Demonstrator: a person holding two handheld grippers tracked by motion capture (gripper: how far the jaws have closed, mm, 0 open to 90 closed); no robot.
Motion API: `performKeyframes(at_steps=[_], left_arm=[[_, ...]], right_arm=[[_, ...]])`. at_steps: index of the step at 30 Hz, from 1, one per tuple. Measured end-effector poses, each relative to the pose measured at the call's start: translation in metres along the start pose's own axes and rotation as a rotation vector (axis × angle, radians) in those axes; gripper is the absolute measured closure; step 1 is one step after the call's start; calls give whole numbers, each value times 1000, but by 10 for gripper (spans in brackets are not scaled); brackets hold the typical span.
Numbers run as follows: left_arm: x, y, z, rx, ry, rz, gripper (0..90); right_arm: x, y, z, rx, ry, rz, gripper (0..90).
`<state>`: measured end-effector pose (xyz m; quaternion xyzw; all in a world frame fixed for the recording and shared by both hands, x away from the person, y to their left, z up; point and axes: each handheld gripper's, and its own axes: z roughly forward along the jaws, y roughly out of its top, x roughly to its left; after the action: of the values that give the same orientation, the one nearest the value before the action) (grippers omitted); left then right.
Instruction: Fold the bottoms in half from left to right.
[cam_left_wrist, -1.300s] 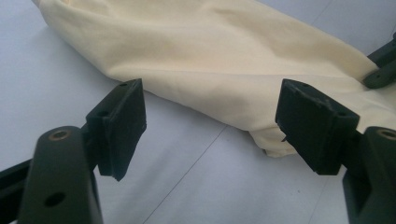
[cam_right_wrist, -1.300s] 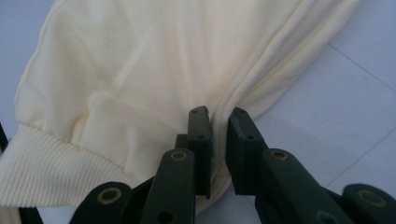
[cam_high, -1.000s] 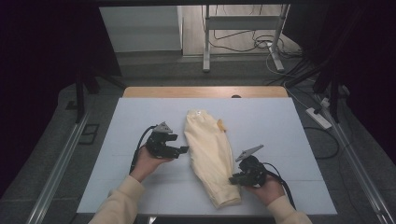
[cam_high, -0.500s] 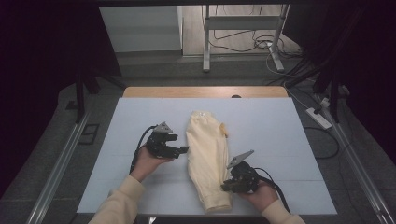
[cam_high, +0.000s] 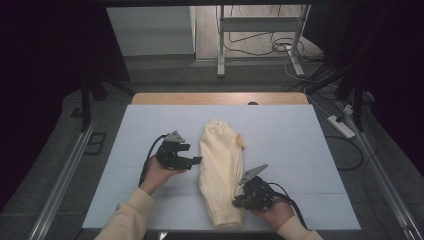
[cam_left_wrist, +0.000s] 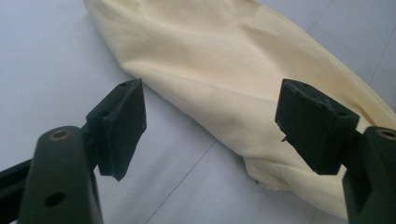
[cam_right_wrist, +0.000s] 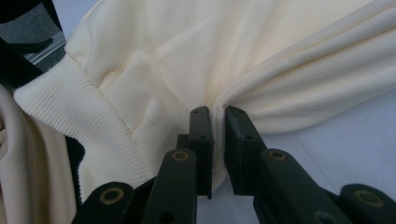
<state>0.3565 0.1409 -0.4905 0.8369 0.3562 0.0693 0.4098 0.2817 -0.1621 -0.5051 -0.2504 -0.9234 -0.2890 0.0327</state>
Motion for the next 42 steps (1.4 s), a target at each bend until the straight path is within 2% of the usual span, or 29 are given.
performKeyframes(at_steps=[6,9,11,15,18,23,30,42], left_arm=[[0,0,-1,-2,1,2,248],[1,0,-1,-3,1,1,248],[1,0,-2,-6,3,-2,248],[1,0,-4,-12,5,-5,248],[2,-1,-5,-12,7,-6,248],[2,-1,-6,-20,10,-5,248],[1,0,-4,-10,5,3,247],[-2,-1,-9,-22,17,3,246]], right_arm=[[-1,0,-1,-2,4,-13,789],[-3,1,-5,-5,-10,-31,680],[-5,1,-10,-30,-44,-42,568],[-12,1,-20,-93,-101,-19,447],[-18,1,-25,-136,-135,-2,393],[-29,4,-30,-181,-162,27,371],[-40,8,-29,-216,-185,30,360],[-47,15,-33,-255,-194,29,348]])
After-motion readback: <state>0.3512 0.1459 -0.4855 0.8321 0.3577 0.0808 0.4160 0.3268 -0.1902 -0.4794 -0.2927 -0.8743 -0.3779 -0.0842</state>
